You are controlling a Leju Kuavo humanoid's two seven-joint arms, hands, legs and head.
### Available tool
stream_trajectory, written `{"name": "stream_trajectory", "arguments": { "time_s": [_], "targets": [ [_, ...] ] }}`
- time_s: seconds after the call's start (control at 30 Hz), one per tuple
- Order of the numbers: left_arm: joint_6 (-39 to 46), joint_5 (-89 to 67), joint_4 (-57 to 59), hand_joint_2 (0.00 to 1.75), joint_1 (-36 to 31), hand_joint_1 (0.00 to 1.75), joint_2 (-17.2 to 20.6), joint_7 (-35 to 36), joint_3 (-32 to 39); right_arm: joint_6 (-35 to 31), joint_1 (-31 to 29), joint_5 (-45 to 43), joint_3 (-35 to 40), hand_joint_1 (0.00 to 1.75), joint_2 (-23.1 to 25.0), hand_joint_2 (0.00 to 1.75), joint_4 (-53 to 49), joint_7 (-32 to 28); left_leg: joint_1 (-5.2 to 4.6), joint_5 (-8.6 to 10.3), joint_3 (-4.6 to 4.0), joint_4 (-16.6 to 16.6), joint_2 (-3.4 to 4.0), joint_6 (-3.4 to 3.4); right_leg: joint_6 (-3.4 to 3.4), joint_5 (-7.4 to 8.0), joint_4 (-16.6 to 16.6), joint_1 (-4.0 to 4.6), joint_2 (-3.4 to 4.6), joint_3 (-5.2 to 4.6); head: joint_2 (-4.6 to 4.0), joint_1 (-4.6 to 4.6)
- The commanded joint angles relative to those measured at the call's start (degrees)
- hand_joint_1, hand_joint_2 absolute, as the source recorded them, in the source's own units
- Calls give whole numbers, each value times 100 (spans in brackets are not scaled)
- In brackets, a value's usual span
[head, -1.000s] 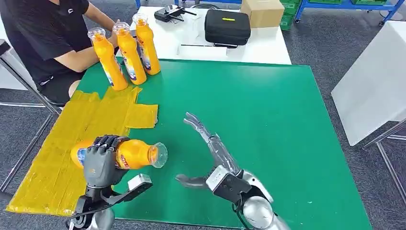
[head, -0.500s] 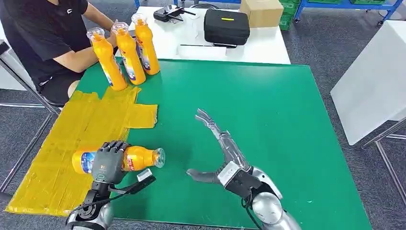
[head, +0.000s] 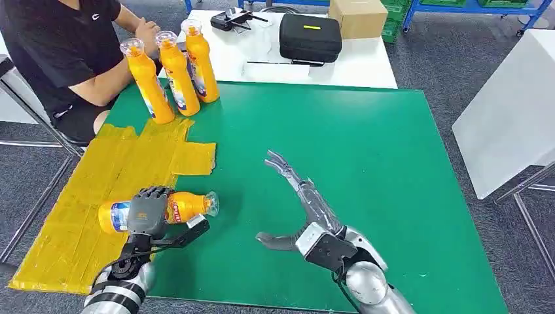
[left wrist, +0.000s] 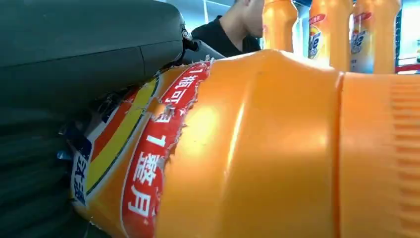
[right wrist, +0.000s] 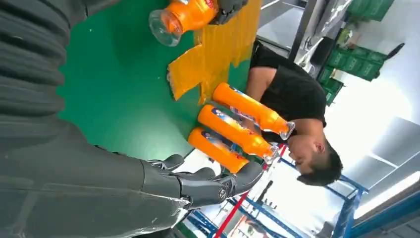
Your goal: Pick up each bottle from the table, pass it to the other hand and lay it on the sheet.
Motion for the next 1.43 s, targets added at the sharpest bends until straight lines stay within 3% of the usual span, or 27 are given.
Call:
{"name": "stream_trajectory", "arguments": {
  "time_s": [0.03,0.07,0.37,1.2,1.37,1.4,1.43],
  "targets": [
    [-464,-17,1179,175,-490,175,99,216,264,70,-221,86,-122,0,29,175,323,-1,5,4,6,-5,8,-4,-7,7,-6,5,7,4,0,2],
    [-459,-17,1231,175,-522,0,80,261,302,79,-227,100,-126,0,38,175,338,1,2,4,7,-4,8,-3,-5,5,-4,3,8,5,0,2],
    [-640,-17,1497,175,-683,0,101,328,203,135,-273,186,-182,0,95,175,411,5,0,4,47,-7,6,-2,-3,4,-3,3,9,45,0,0],
    [-814,-17,1614,175,-766,0,119,355,155,159,-323,199,-199,0,146,175,457,1,0,9,73,-13,8,-3,-7,9,-5,8,16,22,0,0],
    [-473,247,995,175,-439,0,-17,48,388,166,-254,317,-155,0,262,175,522,12,-1,7,79,-13,7,-3,-7,7,-5,8,15,26,0,2],
    [-94,1158,119,0,43,0,-101,-754,703,65,-239,505,-18,0,438,175,578,-17,0,10,73,-17,15,-4,-8,12,-8,9,22,18,0,2],
    [-255,1940,-713,0,488,0,-152,-1304,900,-82,-244,672,125,0,583,175,655,-1,0,6,79,-16,18,-3,-7,10,-9,9,26,24,0,2]
  ]
}}
